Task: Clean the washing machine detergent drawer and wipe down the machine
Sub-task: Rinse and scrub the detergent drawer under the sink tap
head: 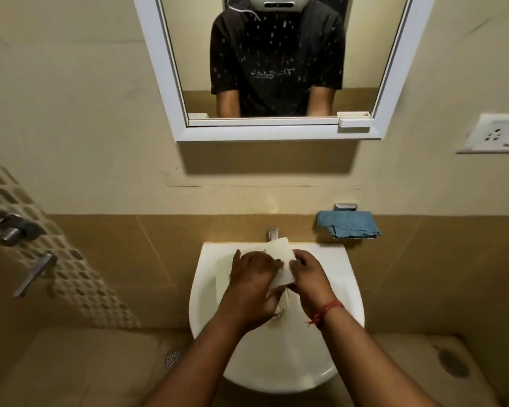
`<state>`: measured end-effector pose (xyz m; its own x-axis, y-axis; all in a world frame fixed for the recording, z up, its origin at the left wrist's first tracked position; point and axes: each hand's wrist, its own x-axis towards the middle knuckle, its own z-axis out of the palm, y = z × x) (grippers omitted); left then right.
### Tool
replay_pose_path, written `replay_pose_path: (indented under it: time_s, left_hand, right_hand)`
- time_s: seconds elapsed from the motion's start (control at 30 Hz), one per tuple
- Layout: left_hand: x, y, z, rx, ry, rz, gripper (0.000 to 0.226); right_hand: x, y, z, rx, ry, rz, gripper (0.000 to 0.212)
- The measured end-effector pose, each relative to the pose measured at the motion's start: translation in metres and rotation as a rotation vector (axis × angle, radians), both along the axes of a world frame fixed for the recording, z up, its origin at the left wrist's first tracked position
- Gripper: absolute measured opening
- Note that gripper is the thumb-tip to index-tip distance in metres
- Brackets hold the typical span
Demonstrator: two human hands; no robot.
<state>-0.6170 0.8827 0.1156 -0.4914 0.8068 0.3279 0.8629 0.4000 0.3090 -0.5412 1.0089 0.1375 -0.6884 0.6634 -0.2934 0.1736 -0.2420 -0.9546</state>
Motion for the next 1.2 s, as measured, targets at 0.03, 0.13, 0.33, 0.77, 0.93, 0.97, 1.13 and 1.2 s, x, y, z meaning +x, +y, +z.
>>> replay_pose_path:
  time_s: [0.03, 0.13, 0.33, 0.77, 0.93, 0.97, 1.13, 1.2]
  left_hand:
    - [-0.002, -0.007, 0.003, 0.104, -0.064, 0.027, 0.050]
    - [-0.013, -0.023, 0.003, 0.458, -0.418, 0.322, 0.047]
    - [-0.022, -0.029, 0.020, 0.592, -1.343, 0.404, 0.037]
    - [0.004, 0.010, 0.027, 0.649, -1.181, 0.509, 0.044]
    - [0.020, 0.020, 0.035, 0.680, -1.166, 0.549, 0.036]
    - [0.022, 0.021, 0.036, 0.693, -1.160, 0.556, 0.036]
    - [0.031, 0.025, 0.040, 0.687, -1.131, 0.591, 0.036]
    - [0.035, 0.026, 0.042, 0.703, -1.122, 0.601, 0.036]
  right_hand:
    - [0.002, -0.003, -0.001, -0.002, 0.016, -0.047, 0.030]
    - [0.007, -0.008, 0.002, -0.034, 0.057, -0.162, 0.030]
    - [0.012, -0.009, 0.019, -0.083, 0.133, -0.236, 0.031]
    - [0.014, 0.023, 0.028, -0.134, 0.119, -0.275, 0.038]
    - [0.025, 0.036, 0.030, -0.121, 0.118, -0.217, 0.037]
    - [0.026, 0.038, 0.030, -0.112, 0.120, -0.209, 0.036]
    - [0.033, 0.041, 0.028, -0.156, 0.118, -0.173, 0.040]
    - [0.035, 0.043, 0.027, -0.142, 0.128, -0.164, 0.039]
